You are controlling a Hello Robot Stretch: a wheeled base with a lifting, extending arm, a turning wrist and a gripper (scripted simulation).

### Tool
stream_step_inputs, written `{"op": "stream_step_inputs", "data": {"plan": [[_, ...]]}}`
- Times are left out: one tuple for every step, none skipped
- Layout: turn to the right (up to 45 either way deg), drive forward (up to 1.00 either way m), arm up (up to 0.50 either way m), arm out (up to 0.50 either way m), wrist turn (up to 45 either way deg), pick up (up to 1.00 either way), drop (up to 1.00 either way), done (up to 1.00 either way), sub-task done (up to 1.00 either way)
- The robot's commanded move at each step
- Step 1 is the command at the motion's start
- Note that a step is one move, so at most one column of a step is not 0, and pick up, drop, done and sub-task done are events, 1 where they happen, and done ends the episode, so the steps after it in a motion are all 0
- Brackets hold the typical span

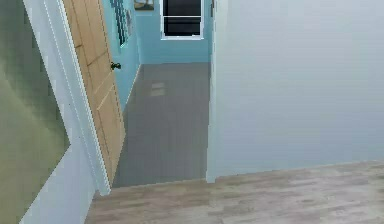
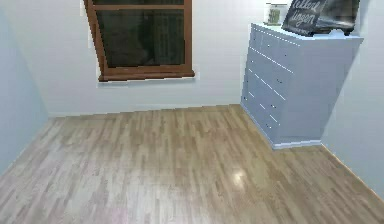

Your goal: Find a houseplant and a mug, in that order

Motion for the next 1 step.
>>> {"op": "stream_step_inputs", "data": {"plan": [[-6.0,0.0,0.0,0.0,0.0,0.0,0.0,0.0,0.0]]}}
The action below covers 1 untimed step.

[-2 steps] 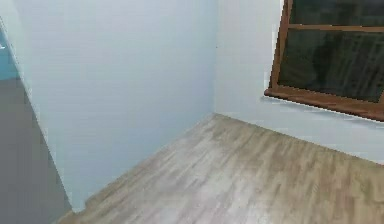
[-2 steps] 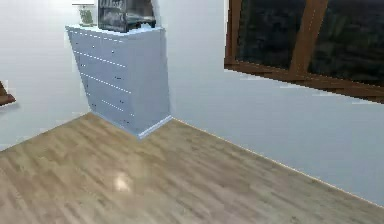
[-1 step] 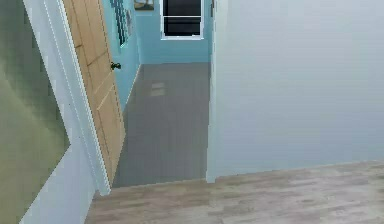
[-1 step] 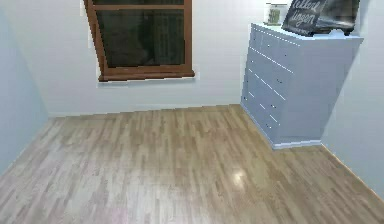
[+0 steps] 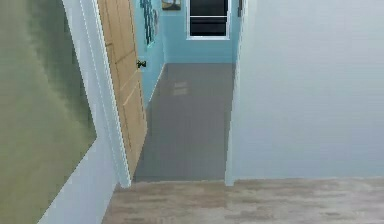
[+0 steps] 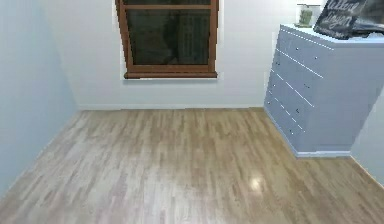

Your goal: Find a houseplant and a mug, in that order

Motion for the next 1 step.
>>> {"op": "stream_step_inputs", "data": {"plan": [[0.0,0.1,0.0,0.0,0.0,0.0,0.0,0.0,0.0]]}}
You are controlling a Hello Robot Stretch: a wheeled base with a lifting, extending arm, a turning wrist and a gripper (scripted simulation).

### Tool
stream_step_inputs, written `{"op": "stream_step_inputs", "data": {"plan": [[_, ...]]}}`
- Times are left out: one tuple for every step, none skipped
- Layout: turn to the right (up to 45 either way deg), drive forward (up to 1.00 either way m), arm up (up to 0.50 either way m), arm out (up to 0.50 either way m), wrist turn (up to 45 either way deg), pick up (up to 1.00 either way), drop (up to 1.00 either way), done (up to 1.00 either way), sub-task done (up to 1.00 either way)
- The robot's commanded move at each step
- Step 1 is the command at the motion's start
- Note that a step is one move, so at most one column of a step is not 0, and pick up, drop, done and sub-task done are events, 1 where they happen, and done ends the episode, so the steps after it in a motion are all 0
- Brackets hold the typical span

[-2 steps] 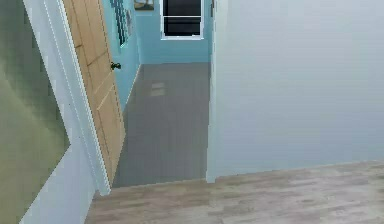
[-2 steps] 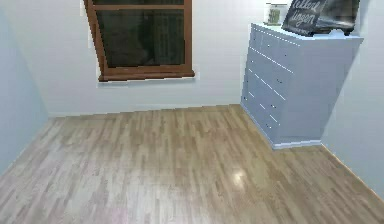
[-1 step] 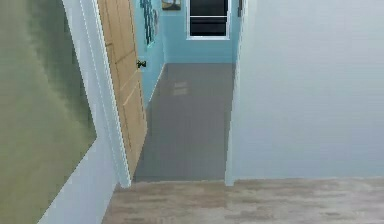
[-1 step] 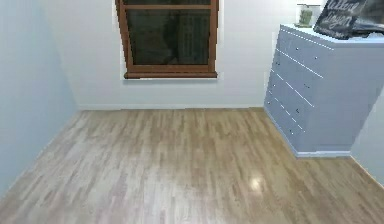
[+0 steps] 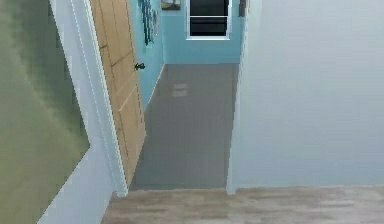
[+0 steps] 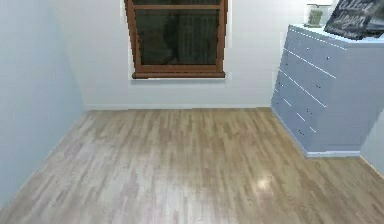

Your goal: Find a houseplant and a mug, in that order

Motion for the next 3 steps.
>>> {"op": "stream_step_inputs", "data": {"plan": [[0.0,1.0,0.0,0.0,0.0,0.0,0.0,0.0,0.0],[0.0,0.15,0.0,0.0,0.0,0.0,0.0,0.0,0.0],[0.0,0.6,0.0,0.0,0.0,0.0,0.0,0.0,0.0]]}}
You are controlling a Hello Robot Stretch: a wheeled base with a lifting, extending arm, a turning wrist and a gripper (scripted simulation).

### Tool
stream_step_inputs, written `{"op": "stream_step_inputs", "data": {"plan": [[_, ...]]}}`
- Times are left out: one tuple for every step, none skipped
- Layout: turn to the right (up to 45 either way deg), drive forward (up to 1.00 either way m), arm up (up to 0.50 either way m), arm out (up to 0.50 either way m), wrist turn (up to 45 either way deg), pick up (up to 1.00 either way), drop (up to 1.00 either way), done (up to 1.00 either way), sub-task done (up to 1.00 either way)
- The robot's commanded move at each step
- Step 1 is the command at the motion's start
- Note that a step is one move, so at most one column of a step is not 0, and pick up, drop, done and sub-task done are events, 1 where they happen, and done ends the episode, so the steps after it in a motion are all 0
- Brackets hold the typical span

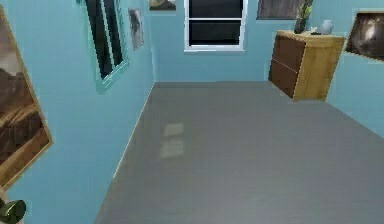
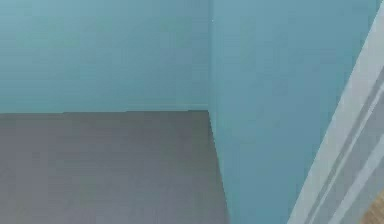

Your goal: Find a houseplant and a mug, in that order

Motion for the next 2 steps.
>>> {"op": "stream_step_inputs", "data": {"plan": [[30.0,0.0,0.0,0.0,0.0,0.0,0.0,0.0,0.0],[0.0,1.0,0.0,0.0,0.0,0.0,0.0,0.0,0.0]]}}
